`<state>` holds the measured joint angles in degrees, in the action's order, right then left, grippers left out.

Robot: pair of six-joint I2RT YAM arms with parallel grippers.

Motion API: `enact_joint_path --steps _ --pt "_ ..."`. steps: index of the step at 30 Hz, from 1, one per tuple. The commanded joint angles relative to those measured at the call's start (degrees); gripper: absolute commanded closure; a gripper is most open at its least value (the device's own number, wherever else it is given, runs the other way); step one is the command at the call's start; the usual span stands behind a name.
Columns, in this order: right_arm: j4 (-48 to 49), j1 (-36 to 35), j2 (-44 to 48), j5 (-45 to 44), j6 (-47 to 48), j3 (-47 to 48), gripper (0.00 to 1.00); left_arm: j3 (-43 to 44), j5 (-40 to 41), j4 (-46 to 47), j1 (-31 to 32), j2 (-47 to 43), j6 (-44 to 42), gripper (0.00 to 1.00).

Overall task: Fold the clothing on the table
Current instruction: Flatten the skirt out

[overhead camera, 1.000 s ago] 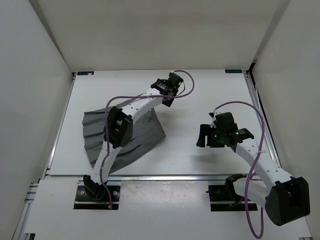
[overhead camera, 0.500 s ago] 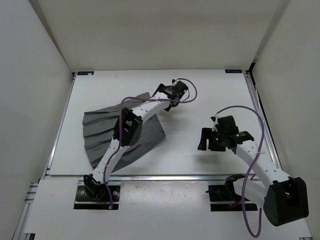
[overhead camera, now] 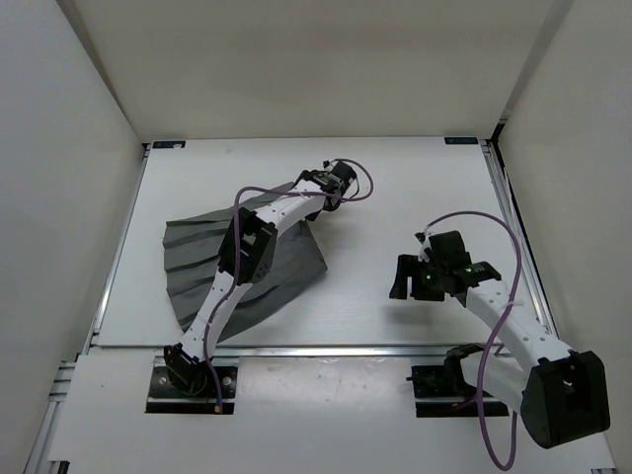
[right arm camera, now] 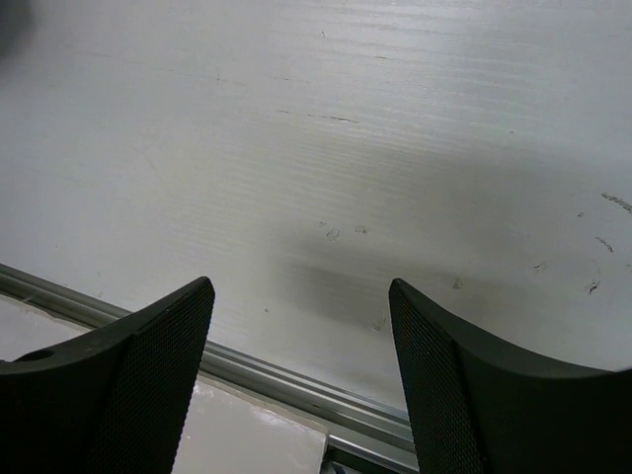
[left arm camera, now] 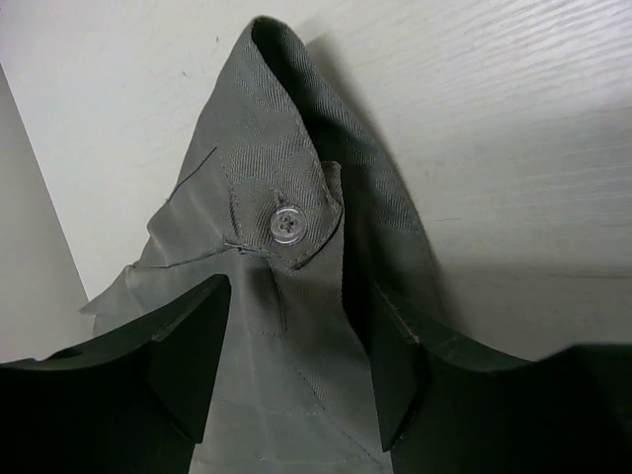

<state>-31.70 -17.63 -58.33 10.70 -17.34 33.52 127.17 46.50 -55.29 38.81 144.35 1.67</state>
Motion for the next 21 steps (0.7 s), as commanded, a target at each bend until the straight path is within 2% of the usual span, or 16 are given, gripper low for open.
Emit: enact_joint_path --steps 1,5,7,8,9,12,14,18,21 --pt "1.4 0.1 1.1 0.8 0.6 -0.1 0.23 -1.2 1.5 0.1 -0.1 -1.5 -0.6 0.34" --pt "0.8 0.1 1.1 0.4 0.6 -0.4 0.23 -1.1 1.6 -0.1 -0.5 -0.7 -0.9 0.48" --pt "0.9 0.2 1.4 0.6 0.6 -0.5 0.23 -1.5 1.5 -0.2 -0.8 -0.7 -0.9 0.65" --pt "0.8 -0.2 1.3 0.6 0.6 -0.2 0.24 -1.3 1.7 0.2 -0.9 -0.8 -0.6 0.87" --pt "1.0 0.1 1.4 0.6 0.3 -0.4 0.24 -1.1 1.9 0.2 -1.0 -1.1 -0.8 1.0" --pt "0.9 0.5 1.5 1.3 0.4 -0.6 0.23 -1.4 1.5 1.2 0.4 -3.5 -1.7 1.0" --pt "1.8 1.1 1.6 2.0 0.5 -0.6 0.24 -0.7 -0.1 2.0 3.7 -6.4 -3.1 1.0" --pt "1.6 0.1 1.9 1.3 0.2 -0.2 0.24 6.6 -4.8 1.5 9.4 -9.2 -4.7 1.0" --pt "1.2 -0.6 2.2 0.7 -0.3 0.2 0.24 9.6 -7.8 3.3 14.2 -14.7 -5.7 1.0"
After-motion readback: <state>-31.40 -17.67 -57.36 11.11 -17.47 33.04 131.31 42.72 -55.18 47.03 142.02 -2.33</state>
